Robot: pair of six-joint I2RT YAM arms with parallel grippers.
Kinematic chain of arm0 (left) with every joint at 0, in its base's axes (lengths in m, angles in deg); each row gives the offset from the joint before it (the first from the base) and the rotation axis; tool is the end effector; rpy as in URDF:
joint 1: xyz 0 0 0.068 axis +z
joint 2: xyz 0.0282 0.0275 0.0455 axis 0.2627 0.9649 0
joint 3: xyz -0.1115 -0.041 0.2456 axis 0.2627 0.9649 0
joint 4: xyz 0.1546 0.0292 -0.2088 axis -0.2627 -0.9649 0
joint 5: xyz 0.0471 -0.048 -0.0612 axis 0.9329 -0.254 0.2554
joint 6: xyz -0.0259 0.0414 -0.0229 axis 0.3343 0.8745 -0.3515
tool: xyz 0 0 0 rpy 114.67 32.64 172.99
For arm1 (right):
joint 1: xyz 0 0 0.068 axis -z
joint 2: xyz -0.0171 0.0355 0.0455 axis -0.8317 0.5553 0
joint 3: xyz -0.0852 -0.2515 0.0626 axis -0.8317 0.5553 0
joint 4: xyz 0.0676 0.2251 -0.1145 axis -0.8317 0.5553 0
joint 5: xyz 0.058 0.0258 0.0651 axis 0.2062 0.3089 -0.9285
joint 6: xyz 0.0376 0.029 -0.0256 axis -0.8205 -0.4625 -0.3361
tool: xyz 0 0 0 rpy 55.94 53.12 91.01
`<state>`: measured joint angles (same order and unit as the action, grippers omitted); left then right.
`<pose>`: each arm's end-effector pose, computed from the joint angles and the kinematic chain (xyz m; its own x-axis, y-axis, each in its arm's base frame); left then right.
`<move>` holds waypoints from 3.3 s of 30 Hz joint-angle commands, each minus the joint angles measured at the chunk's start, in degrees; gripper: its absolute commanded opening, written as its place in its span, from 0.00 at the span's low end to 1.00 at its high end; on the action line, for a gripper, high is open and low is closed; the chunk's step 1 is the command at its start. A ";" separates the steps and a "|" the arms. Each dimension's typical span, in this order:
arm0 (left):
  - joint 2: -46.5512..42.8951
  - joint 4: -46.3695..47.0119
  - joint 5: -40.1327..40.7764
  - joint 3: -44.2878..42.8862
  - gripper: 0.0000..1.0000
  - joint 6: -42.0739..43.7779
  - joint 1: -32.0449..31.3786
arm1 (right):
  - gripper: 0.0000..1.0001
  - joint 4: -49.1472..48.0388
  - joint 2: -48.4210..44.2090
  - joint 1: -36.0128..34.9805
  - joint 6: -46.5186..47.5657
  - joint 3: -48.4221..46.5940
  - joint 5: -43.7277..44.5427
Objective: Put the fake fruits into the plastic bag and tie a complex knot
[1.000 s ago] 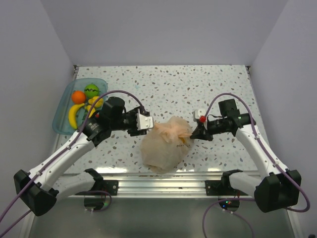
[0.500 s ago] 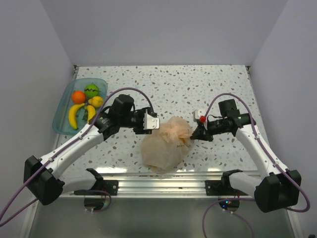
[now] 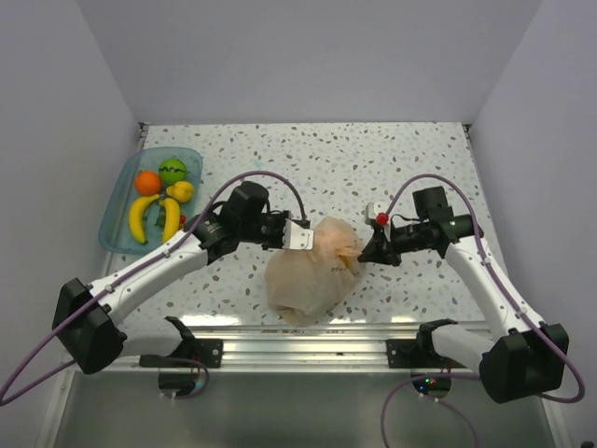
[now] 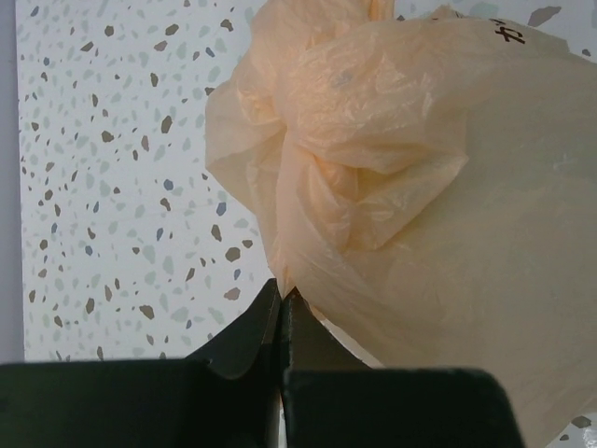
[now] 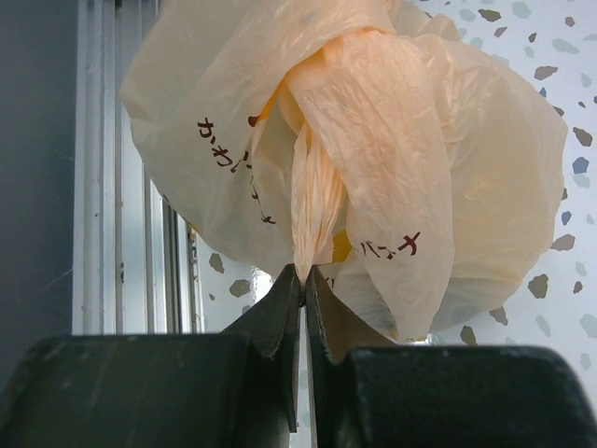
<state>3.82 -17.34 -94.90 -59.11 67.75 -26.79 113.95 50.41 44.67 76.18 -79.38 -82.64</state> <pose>0.1946 -0.1967 0.2983 0.3459 0.5914 -0.7284 0.9084 -0.0169 0.4177 0.1889 0.0695 0.2766 -0.1253 -0.4699 -0.8738 -0.9898 0.1198 0.0775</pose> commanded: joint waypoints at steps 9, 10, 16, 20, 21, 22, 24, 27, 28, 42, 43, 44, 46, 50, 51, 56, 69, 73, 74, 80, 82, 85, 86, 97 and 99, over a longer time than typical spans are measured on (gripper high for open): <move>-9.64 -1.08 14.60 1.72 0.00 -6.21 5.19 | 0.00 -1.48 -5.32 10.17 -10.64 -1.09 0.68; -10.34 -1.51 15.05 1.90 0.00 -6.56 5.28 | 0.00 -0.78 -4.88 13.06 -10.73 -1.62 0.15; -14.57 -3.63 17.42 5.94 0.00 -10.52 5.46 | 0.00 4.06 -0.93 21.33 -10.38 -4.35 -1.79; -16.50 -2.31 12.61 9.10 0.00 -14.11 5.37 | 0.00 9.85 0.30 21.97 -3.80 -4.35 -3.88; -16.50 -1.96 9.46 9.11 0.00 -14.91 5.37 | 0.00 11.95 0.65 21.71 -3.09 -4.70 -4.77; -15.89 -1.52 8.30 9.20 0.00 -15.96 5.28 | 0.02 12.67 0.92 21.27 -3.52 -4.88 -5.47; -14.84 -0.73 5.93 8.85 0.00 -18.60 5.28 | 0.10 13.64 1.19 19.17 -5.10 -5.41 -5.30; -13.17 0.94 3.99 8.41 0.00 -20.10 5.28 | 0.30 5.35 -1.09 13.63 -16.46 -2.61 -3.82; -12.38 1.38 3.63 8.23 0.00 -20.62 5.28 | 0.36 1.64 -2.14 9.79 -20.54 -1.46 -2.76; -6.75 3.84 0.20 4.10 0.00 -23.35 3.79 | 0.51 -14.83 5.48 -8.96 -24.88 0.83 10.43; -6.66 3.76 0.11 3.92 0.00 -23.27 3.79 | 0.51 -14.83 6.10 -9.49 -24.54 0.75 10.78; -6.49 3.76 0.11 3.84 0.00 -23.27 3.70 | 0.52 -14.83 6.54 -10.02 -24.36 0.66 10.52; -6.22 3.76 0.11 3.57 0.00 -23.09 3.61 | 0.52 -14.66 7.16 -11.08 -24.01 0.48 9.64; -5.87 4.55 -0.06 3.57 0.00 -23.09 3.26 | 0.53 -17.37 6.90 -13.10 -25.23 1.01 10.51; -5.69 4.55 -0.24 3.57 0.00 -23.18 3.26 | 0.53 -18.25 6.90 -13.97 -25.76 1.27 10.95; -5.17 5.43 -0.85 3.66 0.00 -23.79 2.91 | 0.53 -25.36 7.51 -15.82 -29.36 2.50 12.45; -5.60 3.68 3.09 2.17 0.20 -23.98 2.99 | 0.00 -20.46 7.44 -18.90 -23.40 0.48 14.91; -8.24 -4.47 1.88 -0.64 0.40 -17.15 5.80 | 0.00 -19.32 4.44 -18.90 -21.55 1.97 15.88; -8.76 -6.33 1.61 -1.26 0.43 -15.20 6.24 | 0.00 -19.40 4.44 -18.90 -21.63 1.98 15.88; -12.02 -17.07 1.69 -1.71 0.61 2.03 7.30 | 0.00 -20.28 6.10 -18.90 -22.34 0.31 15.18; -12.72 -16.46 2.66 -0.04 0.62 6.51 7.30 | 0.00 -19.76 6.63 -18.90 -22.07 -0.48 15.00; -12.46 -14.62 2.23 1.90 0.63 11.71 7.30 | 0.00 -19.06 7.51 -18.90 -21.72 -1.45 14.82; -12.20 -13.74 1.70 2.08 0.64 12.15 7.22 | 0.00 -19.05 7.60 -18.99 -21.63 -1.54 14.56; -2.62 -4.59 0.12 1.11 0.61 19.27 4.14 | 0.00 -18.44 8.48 -18.90 -20.58 -1.80 13.51; -1.13 -4.24 -0.76 0.67 0.60 19.54 3.18 | 0.00 -18.61 8.74 -18.90 -20.66 -1.89 13.15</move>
<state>1.42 -25.30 -93.13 -57.25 83.86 -22.26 95.32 58.37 25.90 54.43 -78.89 -67.38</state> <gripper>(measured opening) 0.607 0.015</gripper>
